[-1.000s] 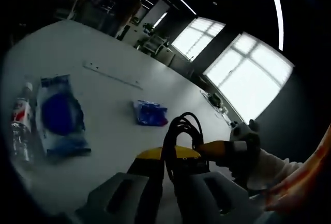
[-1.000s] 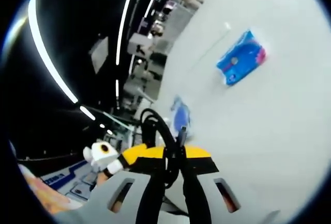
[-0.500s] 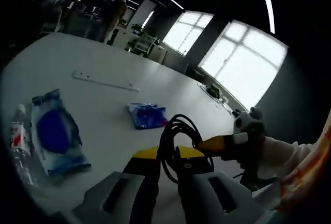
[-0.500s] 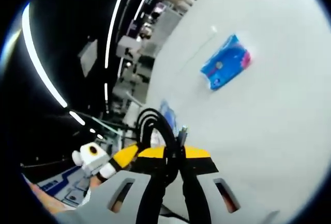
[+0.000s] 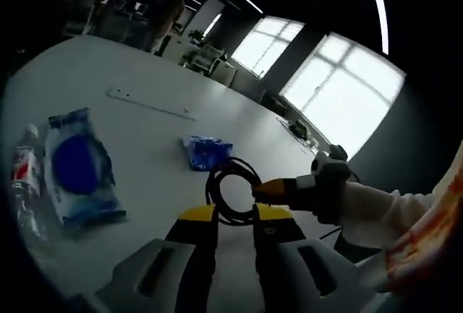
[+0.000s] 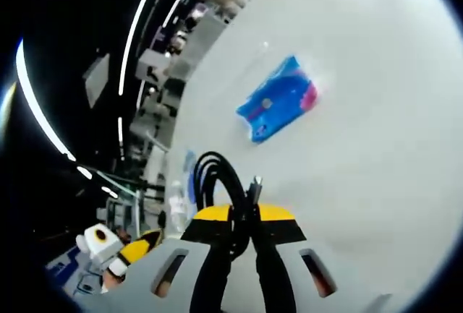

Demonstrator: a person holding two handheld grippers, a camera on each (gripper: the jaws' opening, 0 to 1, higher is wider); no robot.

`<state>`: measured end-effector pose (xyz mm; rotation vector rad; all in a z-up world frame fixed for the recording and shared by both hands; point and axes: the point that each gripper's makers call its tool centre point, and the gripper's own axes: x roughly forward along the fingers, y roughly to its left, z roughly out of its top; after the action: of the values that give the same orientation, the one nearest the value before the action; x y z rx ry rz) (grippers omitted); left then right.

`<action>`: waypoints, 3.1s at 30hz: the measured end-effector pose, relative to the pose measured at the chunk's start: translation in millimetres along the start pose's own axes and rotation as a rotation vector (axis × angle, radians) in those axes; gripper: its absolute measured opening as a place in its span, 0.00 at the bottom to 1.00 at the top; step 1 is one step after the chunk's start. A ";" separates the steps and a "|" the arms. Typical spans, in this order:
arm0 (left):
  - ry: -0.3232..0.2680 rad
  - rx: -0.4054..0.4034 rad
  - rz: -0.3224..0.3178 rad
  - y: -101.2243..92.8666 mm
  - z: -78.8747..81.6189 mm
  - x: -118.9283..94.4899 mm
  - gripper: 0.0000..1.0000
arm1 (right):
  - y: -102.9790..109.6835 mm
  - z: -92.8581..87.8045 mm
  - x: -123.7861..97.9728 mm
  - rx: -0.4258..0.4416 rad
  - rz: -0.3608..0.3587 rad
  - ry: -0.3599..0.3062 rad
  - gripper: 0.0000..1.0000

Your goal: Arrange the tabletop items into an orderly group along one side of the table until the central work area is clear of visible clutter.

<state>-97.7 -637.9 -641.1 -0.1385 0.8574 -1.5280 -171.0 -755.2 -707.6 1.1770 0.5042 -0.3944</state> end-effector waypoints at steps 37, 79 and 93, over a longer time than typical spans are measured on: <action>-0.004 -0.145 0.049 24.8 -20.3 -6.9 0.17 | -36.9 1.2 49.6 -0.057 -0.118 0.087 0.11; 0.011 -0.151 0.045 21.6 -34.2 -9.9 0.25 | -20.4 -4.4 15.7 -0.367 -0.104 -0.054 0.59; 0.031 -0.148 0.069 26.3 -42.1 -10.2 0.35 | -18.9 -27.4 -8.9 -0.354 -0.074 -0.060 0.70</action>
<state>-98.2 -608.3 -682.2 -0.1917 0.9910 -1.4051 -193.1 -735.6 -725.2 0.8047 0.5420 -0.3848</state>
